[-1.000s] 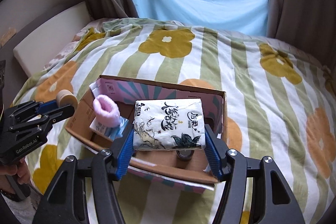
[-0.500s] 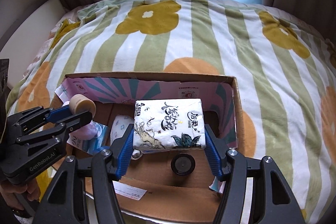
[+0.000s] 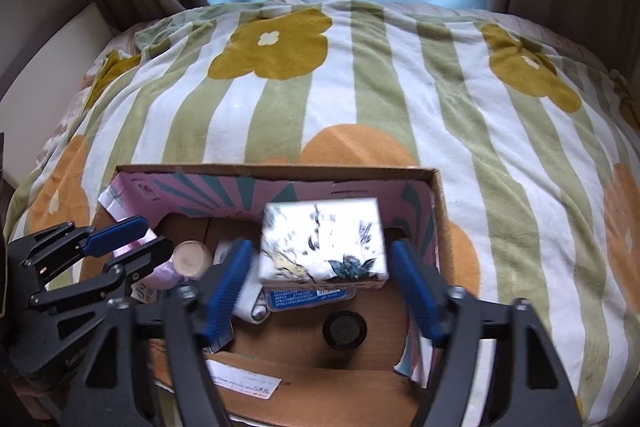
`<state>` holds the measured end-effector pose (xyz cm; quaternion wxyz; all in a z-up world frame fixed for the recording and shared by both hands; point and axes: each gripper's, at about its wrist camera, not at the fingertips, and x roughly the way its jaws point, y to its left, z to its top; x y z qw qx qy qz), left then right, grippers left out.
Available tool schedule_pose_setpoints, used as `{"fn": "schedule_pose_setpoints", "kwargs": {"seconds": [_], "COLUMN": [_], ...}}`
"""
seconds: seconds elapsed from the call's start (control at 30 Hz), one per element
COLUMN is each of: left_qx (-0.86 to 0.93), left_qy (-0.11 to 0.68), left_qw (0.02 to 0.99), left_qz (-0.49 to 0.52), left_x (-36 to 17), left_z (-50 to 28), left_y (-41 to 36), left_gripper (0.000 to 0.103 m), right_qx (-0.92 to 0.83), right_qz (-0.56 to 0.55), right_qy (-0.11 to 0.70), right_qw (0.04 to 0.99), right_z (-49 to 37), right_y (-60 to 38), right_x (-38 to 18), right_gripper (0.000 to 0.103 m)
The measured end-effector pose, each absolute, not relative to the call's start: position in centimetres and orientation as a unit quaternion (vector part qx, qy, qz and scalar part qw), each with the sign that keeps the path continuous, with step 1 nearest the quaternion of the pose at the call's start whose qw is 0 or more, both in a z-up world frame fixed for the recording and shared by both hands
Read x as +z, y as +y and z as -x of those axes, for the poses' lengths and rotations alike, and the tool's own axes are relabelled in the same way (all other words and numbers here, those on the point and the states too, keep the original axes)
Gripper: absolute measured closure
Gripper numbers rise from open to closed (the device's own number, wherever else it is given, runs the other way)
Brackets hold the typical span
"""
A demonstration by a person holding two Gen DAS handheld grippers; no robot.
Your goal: Organize objects
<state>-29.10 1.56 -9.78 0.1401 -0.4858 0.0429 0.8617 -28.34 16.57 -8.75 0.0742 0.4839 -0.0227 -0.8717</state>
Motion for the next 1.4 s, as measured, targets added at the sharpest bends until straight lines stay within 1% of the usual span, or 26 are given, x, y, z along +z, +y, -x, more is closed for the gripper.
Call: {"fn": "schedule_pose_setpoints", "kwargs": {"seconds": [0.03,0.07,0.1,0.27,0.43,0.6,0.7,0.83,0.97,1.07,1.13,1.23,1.3,1.4], "left_qx": [0.861,0.861,0.864,0.87,0.878,0.895,0.911,0.925,0.932,0.937,0.938,0.937,0.938,0.94], "left_qy": [0.037,0.031,0.026,0.021,0.008,0.006,0.021,-0.006,-0.021,-0.048,-0.053,-0.032,-0.024,-0.039], "left_qw": [0.145,0.146,0.146,0.141,0.135,0.119,0.085,0.073,0.056,0.051,0.051,0.053,0.043,0.046], "left_qz": [0.486,0.486,0.481,0.472,0.459,0.43,0.402,0.374,0.357,0.343,0.338,0.344,0.342,0.335], "left_x": [-9.8,-9.9,-9.9,-9.9,-8.5,-5.0,-2.3,-0.4,-0.7,-1.1,-1.5,-2.3,-2.4,-2.2], "left_z": [29.0,29.0,28.8,27.6,26.5,24.6,22.2,17.8,13.0,9.4,7.6,6.2,6.0,5.8], "left_y": [1.4,1.2,1.0,0.4,-0.2,-1.0,-1.8,-3.3,-3.8,-4.4,-4.6,-4.3,-4.3,-4.5], "left_gripper": [0.032,0.003,0.0,0.0,0.0,0.0,0.0,0.0,0.0,0.0,0.0,0.0,0.0,0.0], "right_qx": [-0.861,-0.853,-0.85,-0.865,-0.874,-0.892,-0.897,-0.908,-0.918,-0.924,-0.929,-0.933,-0.934,-0.935], "right_qz": [-0.501,-0.511,-0.514,-0.492,-0.477,-0.445,-0.437,-0.412,-0.391,-0.375,-0.365,-0.355,-0.353,-0.351], "right_qy": [-0.029,-0.036,-0.04,-0.037,-0.041,-0.027,-0.01,-0.025,-0.02,-0.016,0.001,0.039,0.03,0.013], "right_qw": [0.083,0.095,0.108,0.091,0.082,0.07,0.07,0.07,0.057,0.071,0.067,0.05,0.05,0.055], "right_z": [28.5,28.5,28.4,27.2,25.9,24.1,22.3,17.9,13.4,9.6,7.9,6.4,6.2,6.0], "right_y": [16.6,16.7,16.7,17.1,17.2,17.1,17.2,17.9,17.8,17.3,16.9,16.4,16.7,16.9], "right_x": [-9.0,-9.3,-9.5,-9.0,-7.7,-4.5,-2.5,-1.1,-0.8,-1.1,-1.5,-1.9,-1.7,-1.4], "right_gripper": [0.0,0.0,0.0,0.0,0.0,0.0,0.0,0.0,0.0,0.0,0.0,0.0,0.0,0.0]}}
